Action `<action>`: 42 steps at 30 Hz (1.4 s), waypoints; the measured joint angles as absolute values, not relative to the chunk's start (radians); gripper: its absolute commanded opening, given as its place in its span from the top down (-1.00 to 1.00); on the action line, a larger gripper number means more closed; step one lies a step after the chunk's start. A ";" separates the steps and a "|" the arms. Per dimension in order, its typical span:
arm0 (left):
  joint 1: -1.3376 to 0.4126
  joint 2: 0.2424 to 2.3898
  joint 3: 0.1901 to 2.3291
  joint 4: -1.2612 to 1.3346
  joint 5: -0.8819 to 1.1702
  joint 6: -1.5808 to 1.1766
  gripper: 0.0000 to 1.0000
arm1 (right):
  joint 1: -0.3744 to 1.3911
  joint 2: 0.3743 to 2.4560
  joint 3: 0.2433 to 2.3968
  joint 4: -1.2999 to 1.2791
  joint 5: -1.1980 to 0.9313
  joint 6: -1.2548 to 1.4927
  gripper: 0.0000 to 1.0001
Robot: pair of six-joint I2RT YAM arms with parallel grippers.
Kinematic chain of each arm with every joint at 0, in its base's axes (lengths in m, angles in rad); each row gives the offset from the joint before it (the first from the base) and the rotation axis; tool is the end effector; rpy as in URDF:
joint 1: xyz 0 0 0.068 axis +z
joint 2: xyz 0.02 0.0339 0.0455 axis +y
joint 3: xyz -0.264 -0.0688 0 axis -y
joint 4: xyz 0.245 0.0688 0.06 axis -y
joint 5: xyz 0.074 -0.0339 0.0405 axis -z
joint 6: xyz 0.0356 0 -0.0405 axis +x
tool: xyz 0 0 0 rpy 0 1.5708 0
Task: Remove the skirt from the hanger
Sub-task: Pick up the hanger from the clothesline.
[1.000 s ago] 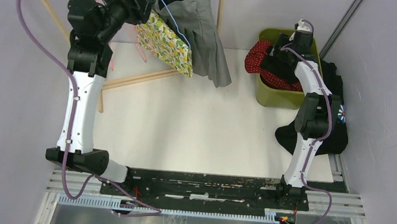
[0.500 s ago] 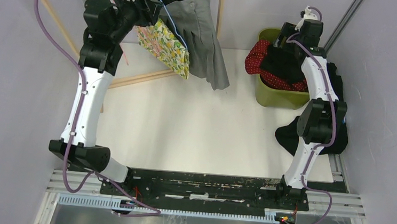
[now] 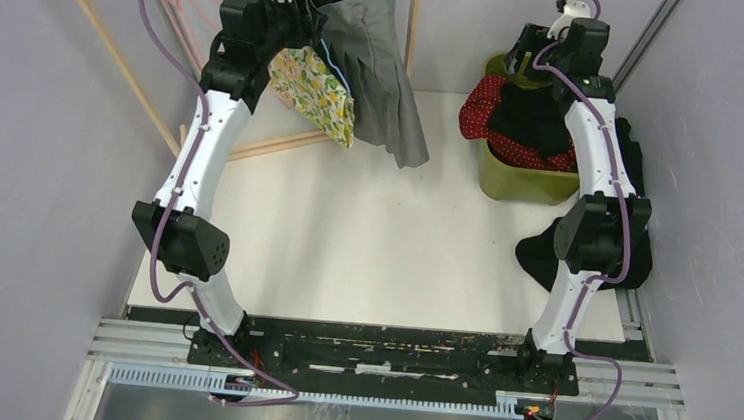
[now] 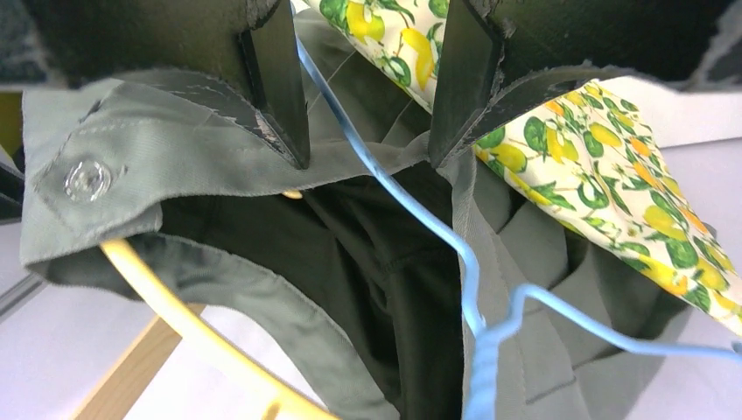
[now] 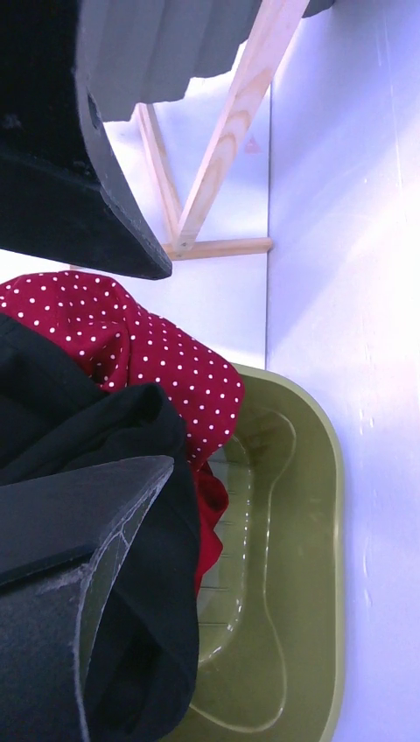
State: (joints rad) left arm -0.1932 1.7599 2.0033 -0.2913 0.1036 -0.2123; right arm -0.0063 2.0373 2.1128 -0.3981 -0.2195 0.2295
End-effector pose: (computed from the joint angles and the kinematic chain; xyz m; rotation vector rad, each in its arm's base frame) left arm 0.3940 -0.0808 0.4848 0.0650 1.6316 -0.3959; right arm 0.4817 0.0047 0.3931 0.0736 1.8999 0.3596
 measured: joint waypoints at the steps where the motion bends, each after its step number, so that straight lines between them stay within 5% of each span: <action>1: -0.194 1.768 2.017 -0.292 0.098 -0.212 -0.19 | -0.006 2.037 2.113 -0.399 -0.224 0.229 -0.59; 21: -0.205 1.779 2.089 -0.315 0.053 -0.212 -0.04 | -0.007 2.038 2.113 -0.405 -0.255 0.238 -0.59; 28: -0.230 1.761 2.089 -0.366 -0.008 -0.174 0.33 | -0.007 2.043 2.113 -0.400 -0.264 0.260 -0.60; 42: -0.245 1.750 2.090 -0.458 -0.209 -0.029 0.39 | -0.007 2.043 2.113 -0.395 -0.273 0.276 -0.61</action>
